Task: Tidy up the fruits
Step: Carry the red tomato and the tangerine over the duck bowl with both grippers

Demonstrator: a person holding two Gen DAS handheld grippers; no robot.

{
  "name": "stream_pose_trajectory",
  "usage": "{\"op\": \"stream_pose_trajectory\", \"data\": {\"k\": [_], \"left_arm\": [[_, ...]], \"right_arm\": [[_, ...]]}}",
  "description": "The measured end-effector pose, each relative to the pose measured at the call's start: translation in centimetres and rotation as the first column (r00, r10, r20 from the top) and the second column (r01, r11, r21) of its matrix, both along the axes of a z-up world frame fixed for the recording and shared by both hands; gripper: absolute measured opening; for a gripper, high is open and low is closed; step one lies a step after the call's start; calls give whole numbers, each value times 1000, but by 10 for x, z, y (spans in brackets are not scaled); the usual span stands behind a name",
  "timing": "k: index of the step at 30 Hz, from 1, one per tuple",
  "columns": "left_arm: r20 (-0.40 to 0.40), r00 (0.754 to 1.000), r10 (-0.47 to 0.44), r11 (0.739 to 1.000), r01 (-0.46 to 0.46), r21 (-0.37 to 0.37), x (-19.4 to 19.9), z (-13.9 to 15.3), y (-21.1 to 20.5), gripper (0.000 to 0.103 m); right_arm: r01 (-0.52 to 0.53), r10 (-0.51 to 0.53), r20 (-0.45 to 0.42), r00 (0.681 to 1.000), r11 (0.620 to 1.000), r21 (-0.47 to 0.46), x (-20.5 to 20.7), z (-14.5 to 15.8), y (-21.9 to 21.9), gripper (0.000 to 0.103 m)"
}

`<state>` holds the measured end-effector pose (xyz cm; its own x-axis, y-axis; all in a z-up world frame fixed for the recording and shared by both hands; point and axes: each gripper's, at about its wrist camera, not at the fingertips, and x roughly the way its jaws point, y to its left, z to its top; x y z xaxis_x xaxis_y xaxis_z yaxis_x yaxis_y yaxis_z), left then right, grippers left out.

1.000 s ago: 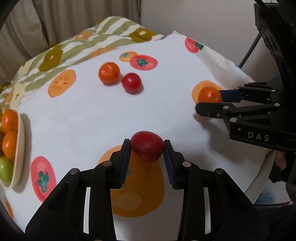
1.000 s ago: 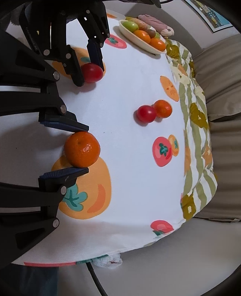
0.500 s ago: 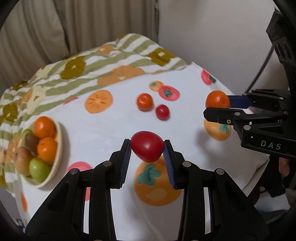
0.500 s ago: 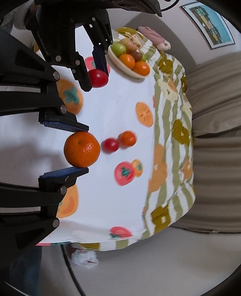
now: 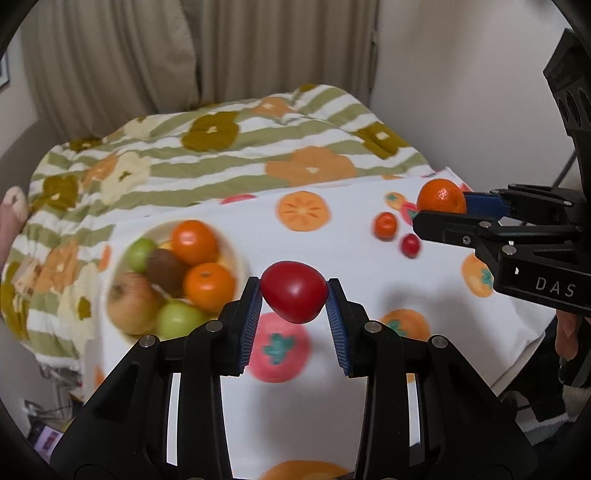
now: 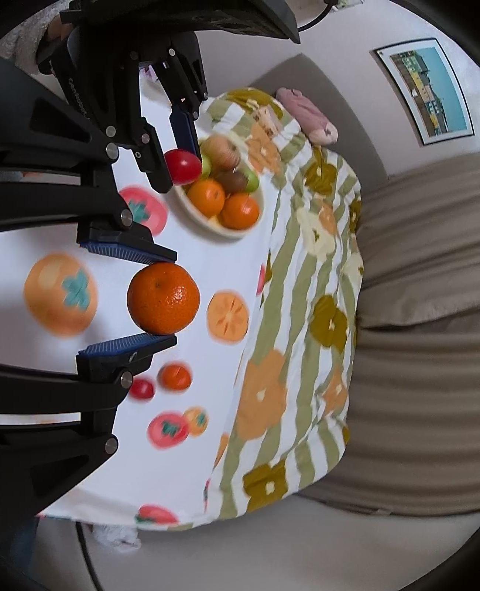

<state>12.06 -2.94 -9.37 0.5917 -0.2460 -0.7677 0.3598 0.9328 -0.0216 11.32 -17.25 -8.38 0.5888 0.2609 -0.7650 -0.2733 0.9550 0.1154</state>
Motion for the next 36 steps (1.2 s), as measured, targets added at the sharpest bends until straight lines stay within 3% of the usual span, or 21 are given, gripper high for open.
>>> {"op": "stream_pose_trajectory", "data": {"k": [12, 20, 29, 36], "left_arm": [[5, 998, 63, 998, -63, -6, 56, 4, 106, 40], [-40, 998, 53, 999, -53, 4, 108, -27, 160, 40], [-113, 993, -16, 1000, 17, 12, 147, -70, 185, 40], [-152, 985, -77, 996, 81, 22, 159, -87, 187, 40]], "right_arm": [[-57, 58, -26, 998, 998, 23, 53, -6, 95, 34], [-30, 32, -51, 998, 999, 30, 95, -25, 140, 34], [40, -36, -94, 995, 998, 41, 117, -52, 169, 34], [98, -91, -114, 989, 994, 53, 120, -64, 174, 34]]}}
